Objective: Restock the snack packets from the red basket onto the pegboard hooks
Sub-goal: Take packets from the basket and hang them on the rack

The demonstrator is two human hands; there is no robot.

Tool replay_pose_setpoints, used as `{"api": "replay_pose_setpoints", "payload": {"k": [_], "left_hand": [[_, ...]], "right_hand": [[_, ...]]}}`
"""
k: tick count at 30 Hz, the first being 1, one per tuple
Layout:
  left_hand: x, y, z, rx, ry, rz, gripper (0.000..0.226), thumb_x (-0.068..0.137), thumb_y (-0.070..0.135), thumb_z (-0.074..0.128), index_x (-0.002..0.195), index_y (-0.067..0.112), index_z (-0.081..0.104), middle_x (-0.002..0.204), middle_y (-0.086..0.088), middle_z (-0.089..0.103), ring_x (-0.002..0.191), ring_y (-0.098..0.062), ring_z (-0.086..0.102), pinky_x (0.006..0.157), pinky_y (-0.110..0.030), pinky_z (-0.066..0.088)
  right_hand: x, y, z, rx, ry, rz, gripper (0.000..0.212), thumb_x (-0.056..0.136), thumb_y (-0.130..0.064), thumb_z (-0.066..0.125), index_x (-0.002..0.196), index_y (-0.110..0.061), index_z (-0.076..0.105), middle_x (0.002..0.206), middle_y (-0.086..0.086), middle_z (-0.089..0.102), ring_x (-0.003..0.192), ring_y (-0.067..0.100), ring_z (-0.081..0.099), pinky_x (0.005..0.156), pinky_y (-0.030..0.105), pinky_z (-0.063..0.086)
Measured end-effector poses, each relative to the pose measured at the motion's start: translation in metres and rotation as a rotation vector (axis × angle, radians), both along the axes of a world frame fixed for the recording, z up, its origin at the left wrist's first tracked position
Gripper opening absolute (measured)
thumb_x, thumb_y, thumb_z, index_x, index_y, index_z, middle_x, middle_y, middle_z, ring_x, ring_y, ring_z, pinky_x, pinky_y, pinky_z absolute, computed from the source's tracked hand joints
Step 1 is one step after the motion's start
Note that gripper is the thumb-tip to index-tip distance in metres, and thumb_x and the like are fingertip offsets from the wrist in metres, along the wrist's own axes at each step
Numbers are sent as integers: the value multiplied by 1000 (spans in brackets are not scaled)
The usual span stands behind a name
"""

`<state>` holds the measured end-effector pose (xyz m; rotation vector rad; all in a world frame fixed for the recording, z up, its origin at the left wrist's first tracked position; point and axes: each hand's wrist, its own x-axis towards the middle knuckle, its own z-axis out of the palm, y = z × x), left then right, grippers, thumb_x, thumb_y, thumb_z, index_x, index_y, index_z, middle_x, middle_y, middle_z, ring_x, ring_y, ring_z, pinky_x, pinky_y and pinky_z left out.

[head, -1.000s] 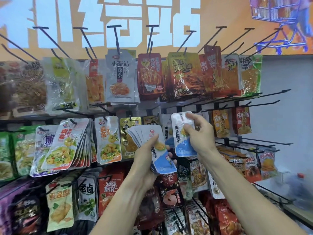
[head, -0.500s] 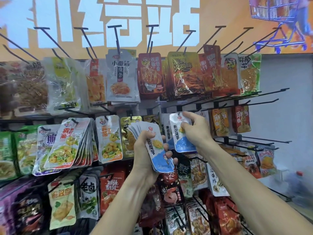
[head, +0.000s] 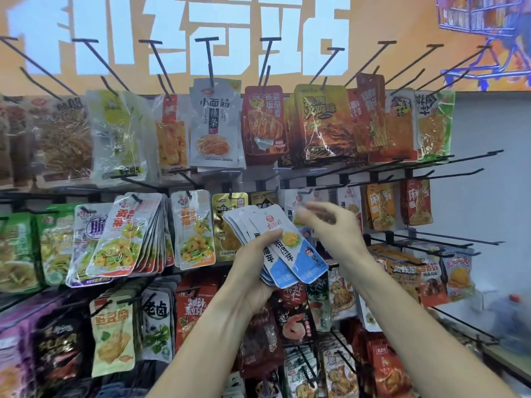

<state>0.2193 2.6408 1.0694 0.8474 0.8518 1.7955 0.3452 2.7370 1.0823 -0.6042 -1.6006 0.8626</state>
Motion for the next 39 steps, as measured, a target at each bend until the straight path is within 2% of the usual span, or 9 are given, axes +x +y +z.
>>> {"api": "replay_pose_setpoints", "payload": {"k": [3, 7, 11, 14, 16, 24, 30, 35, 39], "left_hand": [[2, 3, 0, 9, -12, -32, 29, 105, 15, 60, 132, 8, 66, 118, -21, 77, 107, -40, 75, 95, -58, 58], [13, 6, 1, 32, 6, 28, 29, 103, 22, 67, 129, 9, 69, 113, -17, 79, 102, -39, 77, 91, -58, 61], [18, 9, 3, 17, -6, 125, 32, 97, 32, 75, 115, 6, 73, 98, -12, 81, 85, -36, 79, 73, -51, 66], [20, 7, 6, -14, -32, 114, 36, 98, 35, 73, 110, 1, 70, 71, -10, 71, 57, -27, 67, 56, -40, 61], [19, 6, 4, -26, -34, 96, 37, 98, 33, 69, 112, -2, 68, 64, -10, 60, 54, -25, 57, 52, -37, 56], [15, 5, -1, 3, 1, 49, 40, 89, 27, 45, 106, -2, 66, 72, -11, 55, 61, -26, 54, 60, -36, 54], [15, 1, 0, 17, -3, 25, 33, 97, 21, 46, 111, -4, 63, 87, -22, 68, 66, -32, 67, 60, -44, 63], [12, 1, 3, 35, 41, 51, 29, 104, 16, 49, 126, -2, 55, 104, -29, 77, 80, -38, 77, 68, -45, 65], [11, 2, 4, 47, 55, 37, 19, 108, 15, 51, 122, 7, 59, 108, -27, 77, 92, -44, 77, 77, -51, 66]], "right_hand": [[7, -21, -14, 23, -132, 174, 62, 80, -34, 89, 135, -26, 61, 117, -4, 72, 99, 3, 69, 71, 15, 53], [4, -24, -21, 26, -23, 166, 63, 83, -16, 88, 134, -28, 54, 109, 0, 74, 86, 4, 74, 67, 18, 56], [2, -18, -22, 121, 117, -4, 47, 90, -17, 81, 127, -33, 57, 125, -22, 60, 116, -7, 57, 101, 26, 49], [4, -4, -11, 86, 117, -14, 48, 95, -18, 75, 137, -30, 56, 138, -19, 55, 132, 4, 49, 113, 42, 46], [5, 4, -6, 80, 73, -28, 52, 96, -17, 73, 143, -28, 54, 145, -14, 52, 136, 4, 44, 116, 46, 43], [7, 15, 9, 79, -13, -11, 63, 95, -14, 74, 151, -27, 48, 154, -12, 46, 143, 7, 38, 120, 42, 37], [4, 21, 13, 58, -6, -30, 49, 98, -22, 69, 144, -30, 55, 142, -17, 53, 137, 12, 50, 113, 46, 46], [-1, 30, 10, 58, -38, -79, 42, 103, -17, 63, 144, -22, 56, 144, -10, 55, 132, 6, 45, 110, 31, 39], [-18, 45, 17, 41, -180, -144, 45, 100, -14, 65, 143, -20, 53, 146, 0, 56, 135, 22, 52, 110, 40, 44]]}}
